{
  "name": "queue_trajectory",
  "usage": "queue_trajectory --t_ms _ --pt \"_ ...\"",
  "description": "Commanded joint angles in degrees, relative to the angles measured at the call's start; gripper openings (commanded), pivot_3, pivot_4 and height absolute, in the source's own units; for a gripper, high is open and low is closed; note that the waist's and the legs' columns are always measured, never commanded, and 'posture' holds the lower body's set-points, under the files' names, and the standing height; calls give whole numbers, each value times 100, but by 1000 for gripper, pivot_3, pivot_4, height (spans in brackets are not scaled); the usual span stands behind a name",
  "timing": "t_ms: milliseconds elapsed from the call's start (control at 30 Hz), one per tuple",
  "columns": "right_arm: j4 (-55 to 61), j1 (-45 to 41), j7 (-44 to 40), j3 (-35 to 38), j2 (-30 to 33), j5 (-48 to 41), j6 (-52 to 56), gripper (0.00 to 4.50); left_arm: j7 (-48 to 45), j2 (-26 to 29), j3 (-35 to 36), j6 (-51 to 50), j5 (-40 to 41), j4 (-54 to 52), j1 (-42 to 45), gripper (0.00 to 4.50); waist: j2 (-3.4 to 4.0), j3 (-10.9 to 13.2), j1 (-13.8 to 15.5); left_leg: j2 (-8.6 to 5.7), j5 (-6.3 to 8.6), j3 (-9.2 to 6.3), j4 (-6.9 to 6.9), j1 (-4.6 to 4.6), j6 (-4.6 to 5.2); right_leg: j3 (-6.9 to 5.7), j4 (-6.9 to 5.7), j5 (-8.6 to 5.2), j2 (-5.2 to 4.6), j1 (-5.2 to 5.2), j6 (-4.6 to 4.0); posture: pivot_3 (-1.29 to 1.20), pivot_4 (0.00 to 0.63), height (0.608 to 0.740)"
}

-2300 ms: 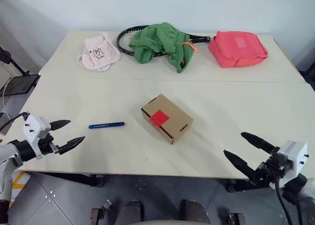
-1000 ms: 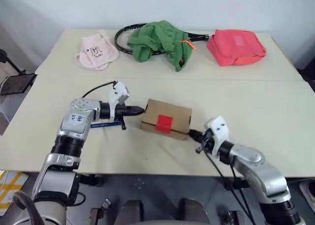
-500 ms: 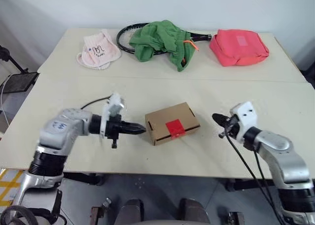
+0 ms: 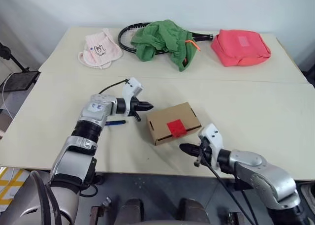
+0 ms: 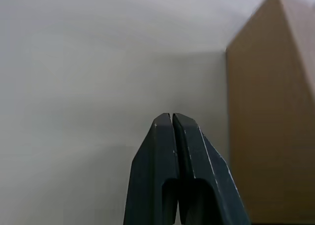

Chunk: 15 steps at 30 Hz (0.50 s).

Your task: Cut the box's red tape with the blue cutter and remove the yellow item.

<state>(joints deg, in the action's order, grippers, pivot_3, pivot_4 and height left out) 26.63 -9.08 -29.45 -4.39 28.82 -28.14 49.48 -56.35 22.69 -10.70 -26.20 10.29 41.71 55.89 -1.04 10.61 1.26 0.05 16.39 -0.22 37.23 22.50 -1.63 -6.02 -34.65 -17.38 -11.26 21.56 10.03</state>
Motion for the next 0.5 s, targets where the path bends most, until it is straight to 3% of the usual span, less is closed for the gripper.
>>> queue_trajectory --t_ms 33,233,367,500 --pt "-59 -110 340 128 -236 184 -224 0 -664 92 -60 -346 113 -389 60 81 -1 0 -2 0 0 0 -1 0 0 -1 -2 0 0 0 0 0 150 740" --pt "-251 -319 337 258 -204 383 -439 0 -1324 604 -11 -1812 647 -1894 -589 81 0 0 -100 2 0 0 -4 -5 0 2 -9 0 0 1 0 0 150 740" --pt "-575 -701 3 261 -102 365 -528 0 -1382 1126 -5 -2794 1062 -3319 -1455 81 1 1 -183 4 0 -2 -5 -10 0 3 -19 0 0 1 0 0 150 740" --pt "-1123 -1228 -408 60 40 474 -651 0 -962 1209 234 -3516 1442 -4285 -2154 81 1 1 -152 7 1 -5 -3 -14 -2 6 -25 0 1 1 0 0 150 740"
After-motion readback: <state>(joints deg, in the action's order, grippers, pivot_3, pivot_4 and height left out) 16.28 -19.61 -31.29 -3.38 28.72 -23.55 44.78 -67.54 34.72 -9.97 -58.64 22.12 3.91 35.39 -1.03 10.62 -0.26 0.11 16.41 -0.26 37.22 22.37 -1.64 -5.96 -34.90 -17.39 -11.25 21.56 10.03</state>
